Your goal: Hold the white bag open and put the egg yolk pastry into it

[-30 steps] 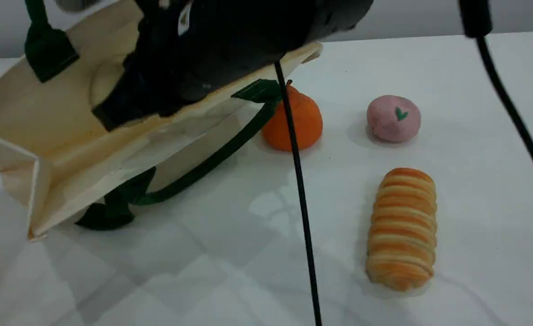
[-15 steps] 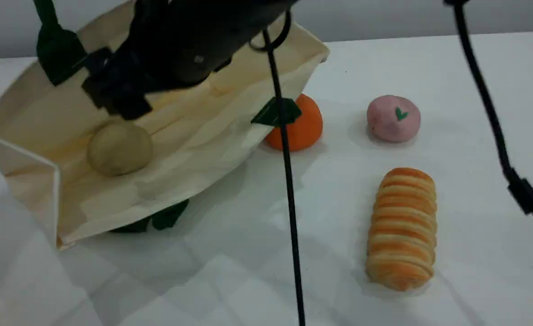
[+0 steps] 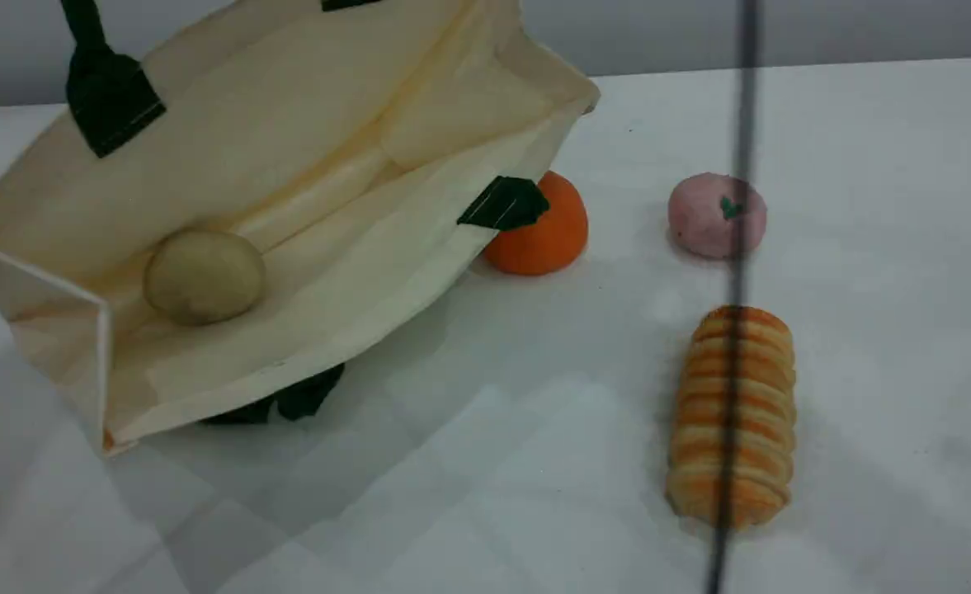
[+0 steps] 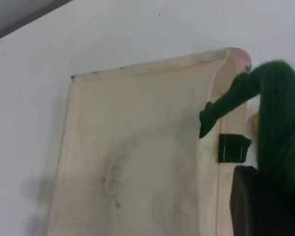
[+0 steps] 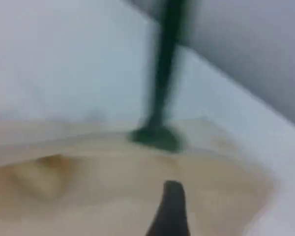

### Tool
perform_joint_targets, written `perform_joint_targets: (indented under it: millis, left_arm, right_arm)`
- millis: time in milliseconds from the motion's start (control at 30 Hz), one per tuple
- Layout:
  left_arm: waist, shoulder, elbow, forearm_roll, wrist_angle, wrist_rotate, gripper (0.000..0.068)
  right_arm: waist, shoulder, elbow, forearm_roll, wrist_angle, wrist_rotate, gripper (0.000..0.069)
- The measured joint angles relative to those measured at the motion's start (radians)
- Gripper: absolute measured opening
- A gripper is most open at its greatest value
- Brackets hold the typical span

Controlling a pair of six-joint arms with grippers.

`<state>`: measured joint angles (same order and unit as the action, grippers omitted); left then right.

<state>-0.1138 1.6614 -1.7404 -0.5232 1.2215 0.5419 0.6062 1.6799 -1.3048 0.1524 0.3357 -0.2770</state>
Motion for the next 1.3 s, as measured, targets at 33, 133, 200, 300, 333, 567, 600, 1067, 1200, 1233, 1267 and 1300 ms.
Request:
perform_joint_targets:
  millis: [33, 133, 200, 300, 333, 567, 600, 1067, 1200, 1233, 1267, 1300]
  left_arm:
    - [0.0, 0.0, 0.0, 0.0, 0.0, 0.0, 0.0089]
    - [0.0, 0.0, 0.0, 0.0, 0.0, 0.0, 0.0089]
    - [0.0, 0.0, 0.0, 0.0, 0.0, -0.001, 0.009]
    - [0.0, 0.0, 0.0, 0.0, 0.0, -0.001, 0.0092]
    - [0.0, 0.0, 0.0, 0.0, 0.0, 0.0, 0.0094]
    - [0.0, 0.0, 0.0, -0.004, -0.003, 0.001, 0.0256]
    - [0.0, 0.0, 0.0, -0.004, -0.003, 0.001, 0.0308]
    - [0.0, -0.044, -0.041, 0.042, 0.0, -0.087, 0.0589]
    - [0.0, -0.118, -0.042, 0.114, 0.001, -0.137, 0.0589]
    - [0.0, -0.14, -0.041, 0.142, 0.001, -0.153, 0.0589]
    - [0.0, -0.162, -0.041, 0.165, 0.003, -0.167, 0.0589]
    - [0.0, -0.181, -0.04, 0.192, 0.003, -0.184, 0.0589]
  right_arm:
    - [-0.026, -0.02, 0.0, 0.0, 0.008, 0.007, 0.0575]
    - [-0.093, -0.063, 0.0, -0.001, 0.025, 0.007, 0.0575]
    - [-0.125, -0.072, 0.0, -0.002, 0.025, 0.007, 0.0575]
    - [-0.162, -0.07, 0.0, -0.002, 0.031, 0.007, 0.0575]
    - [-0.171, -0.07, 0.0, -0.002, 0.03, 0.007, 0.0575]
    - [-0.189, -0.07, 0.0, -0.007, 0.042, 0.007, 0.0575]
    - [-0.189, -0.071, 0.0, -0.007, 0.044, 0.007, 0.0575]
    - [-0.189, -0.243, -0.036, -0.028, 0.143, 0.009, 0.0575]
    - [-0.189, -0.339, -0.072, -0.042, 0.212, 0.014, 0.0575]
    - [-0.189, -0.366, -0.078, -0.054, 0.224, 0.014, 0.0575]
    - [-0.189, -0.393, -0.086, -0.066, 0.243, 0.016, 0.0575]
    - [-0.189, -0.42, -0.091, -0.082, 0.264, 0.028, 0.0575]
